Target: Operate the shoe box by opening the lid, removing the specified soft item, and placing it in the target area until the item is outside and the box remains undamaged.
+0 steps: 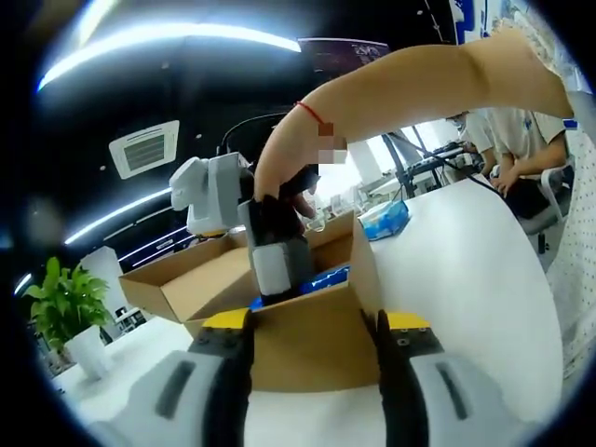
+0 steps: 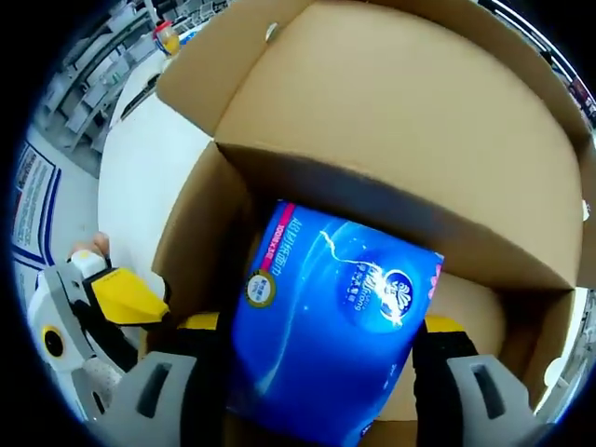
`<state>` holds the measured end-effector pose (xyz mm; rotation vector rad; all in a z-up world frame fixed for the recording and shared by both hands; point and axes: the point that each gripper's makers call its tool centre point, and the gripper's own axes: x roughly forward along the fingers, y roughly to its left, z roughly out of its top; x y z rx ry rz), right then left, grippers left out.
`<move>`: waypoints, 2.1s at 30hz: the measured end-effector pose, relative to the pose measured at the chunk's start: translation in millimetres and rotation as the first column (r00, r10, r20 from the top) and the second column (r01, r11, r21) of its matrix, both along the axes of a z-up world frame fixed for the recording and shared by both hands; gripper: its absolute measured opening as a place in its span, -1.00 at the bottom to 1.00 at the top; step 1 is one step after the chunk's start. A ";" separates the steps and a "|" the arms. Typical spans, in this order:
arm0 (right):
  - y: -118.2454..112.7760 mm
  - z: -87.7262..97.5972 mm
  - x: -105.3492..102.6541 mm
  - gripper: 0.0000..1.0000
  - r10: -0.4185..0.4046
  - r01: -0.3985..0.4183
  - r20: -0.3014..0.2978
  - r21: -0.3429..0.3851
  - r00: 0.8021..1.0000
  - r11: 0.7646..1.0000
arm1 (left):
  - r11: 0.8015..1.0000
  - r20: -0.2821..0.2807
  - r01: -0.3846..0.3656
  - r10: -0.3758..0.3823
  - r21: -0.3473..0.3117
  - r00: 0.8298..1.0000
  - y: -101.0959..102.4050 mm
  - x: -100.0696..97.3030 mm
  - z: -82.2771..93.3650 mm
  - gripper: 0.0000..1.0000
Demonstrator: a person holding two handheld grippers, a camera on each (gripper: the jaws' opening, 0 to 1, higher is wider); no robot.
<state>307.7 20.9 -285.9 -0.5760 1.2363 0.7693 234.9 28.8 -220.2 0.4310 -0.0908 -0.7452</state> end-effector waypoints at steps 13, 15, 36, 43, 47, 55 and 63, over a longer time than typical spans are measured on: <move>-9.5 -12.7 -1.4 0.80 0.011 -0.012 -0.012 -0.047 1.000 0.999 | 1.000 0.003 0.004 -0.004 0.003 1.000 0.1 0.9 0.3 0.09; -12.4 -13.3 -0.1 0.80 0.005 -0.006 -0.021 -0.045 1.000 0.999 | 1.000 0.003 0.005 -0.005 0.003 1.000 0.1 1.1 0.6 0.09; -10.8 -17.5 7.0 0.84 0.014 -0.014 -0.013 -0.036 1.000 0.999 | 1.000 0.012 0.006 -0.006 0.016 1.000 -0.9 -0.5 1.1 0.10; -12.6 -16.7 5.8 0.75 0.005 -0.005 0.011 -0.008 1.000 1.000 | 1.000 0.014 0.007 -0.007 0.018 1.000 -1.2 -0.7 0.5 0.10; -13.3 -15.9 6.7 0.70 -0.002 0.002 0.005 -0.013 1.000 1.000 | 1.000 0.014 0.008 -0.008 0.017 1.000 -1.2 -0.2 0.0 0.10; -15.1 -12.1 10.2 0.59 -0.006 0.006 -0.020 -0.029 1.000 1.000 | 1.000 0.013 0.010 -0.011 0.015 1.000 -1.9 1.0 -0.6 0.10; -15.9 -1.9 12.1 0.55 -0.015 0.015 -0.004 -0.012 1.000 1.000 | 1.000 0.012 0.013 -0.013 0.014 1.000 -2.7 1.1 -0.8 0.10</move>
